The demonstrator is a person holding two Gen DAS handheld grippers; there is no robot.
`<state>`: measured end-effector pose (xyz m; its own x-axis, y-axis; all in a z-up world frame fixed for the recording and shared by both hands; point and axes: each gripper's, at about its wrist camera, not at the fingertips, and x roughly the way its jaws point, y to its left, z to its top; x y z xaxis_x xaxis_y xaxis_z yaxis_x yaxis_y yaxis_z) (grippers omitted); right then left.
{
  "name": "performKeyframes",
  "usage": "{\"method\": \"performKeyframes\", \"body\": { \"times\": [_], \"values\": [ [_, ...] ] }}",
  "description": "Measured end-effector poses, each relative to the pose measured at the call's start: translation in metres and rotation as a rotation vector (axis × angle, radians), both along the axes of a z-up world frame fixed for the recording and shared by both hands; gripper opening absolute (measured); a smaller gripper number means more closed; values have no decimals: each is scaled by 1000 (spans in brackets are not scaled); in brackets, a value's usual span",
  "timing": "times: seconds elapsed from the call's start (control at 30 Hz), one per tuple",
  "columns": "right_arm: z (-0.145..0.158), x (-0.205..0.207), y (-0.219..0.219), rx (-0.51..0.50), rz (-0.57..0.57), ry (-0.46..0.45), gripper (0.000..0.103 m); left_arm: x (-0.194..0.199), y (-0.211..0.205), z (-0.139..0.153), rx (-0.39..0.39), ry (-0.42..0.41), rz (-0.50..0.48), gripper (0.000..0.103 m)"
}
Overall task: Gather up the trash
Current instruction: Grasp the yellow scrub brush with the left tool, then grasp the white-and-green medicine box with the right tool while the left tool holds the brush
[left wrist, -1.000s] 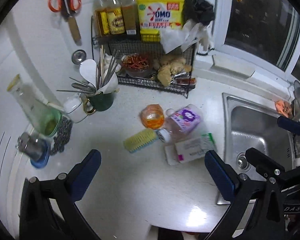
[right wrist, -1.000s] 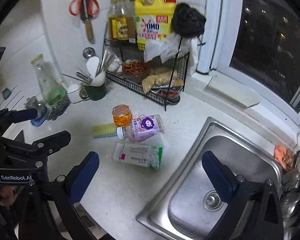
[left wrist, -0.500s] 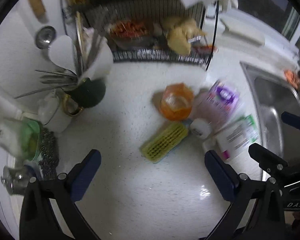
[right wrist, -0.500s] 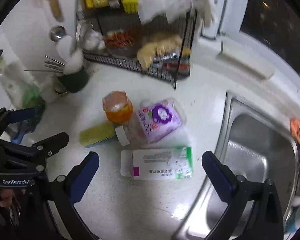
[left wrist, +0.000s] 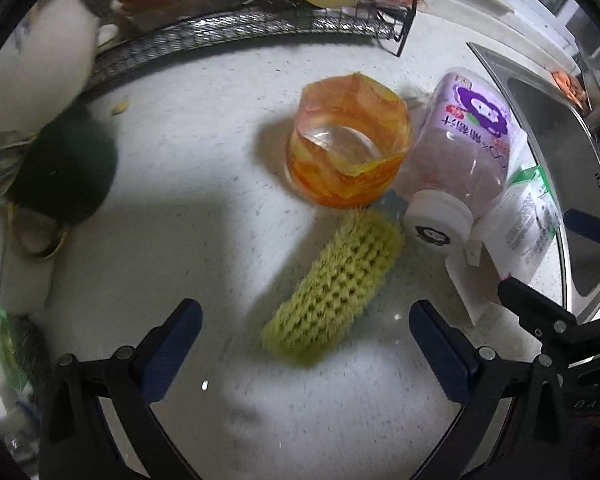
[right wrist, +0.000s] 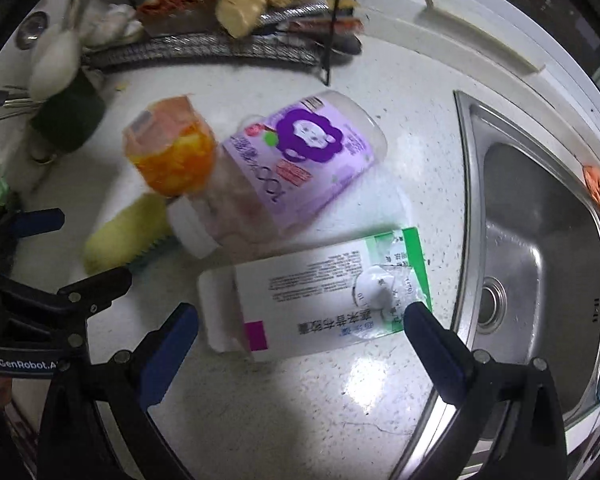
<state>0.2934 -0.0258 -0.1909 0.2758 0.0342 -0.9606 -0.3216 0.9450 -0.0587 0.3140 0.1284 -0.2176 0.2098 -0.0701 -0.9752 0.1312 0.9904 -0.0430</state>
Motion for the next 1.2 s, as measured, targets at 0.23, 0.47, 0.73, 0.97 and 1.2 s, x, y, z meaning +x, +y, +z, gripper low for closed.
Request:
{"method": "performKeyframes", "body": {
  "times": [0.23, 0.47, 0.73, 0.97, 1.2],
  "values": [
    [-11, 9, 0, -29, -44, 30, 103, 18, -3, -18, -6, 32, -64, 103],
    [-15, 12, -9, -25, -85, 34, 103, 14, -21, -20, 22, 31, -83, 92],
    [-20, 6, -36, 33, -143, 84, 103, 3, -42, -4, -23, 33, -69, 39],
    [-20, -1, -57, 81, -161, 108, 103, -24, -41, -2, -20, 28, 53, 38],
    [-20, -4, -72, 149, -243, 144, 103, -38, -38, 28, -1, -46, 192, 38]
  ]
}}
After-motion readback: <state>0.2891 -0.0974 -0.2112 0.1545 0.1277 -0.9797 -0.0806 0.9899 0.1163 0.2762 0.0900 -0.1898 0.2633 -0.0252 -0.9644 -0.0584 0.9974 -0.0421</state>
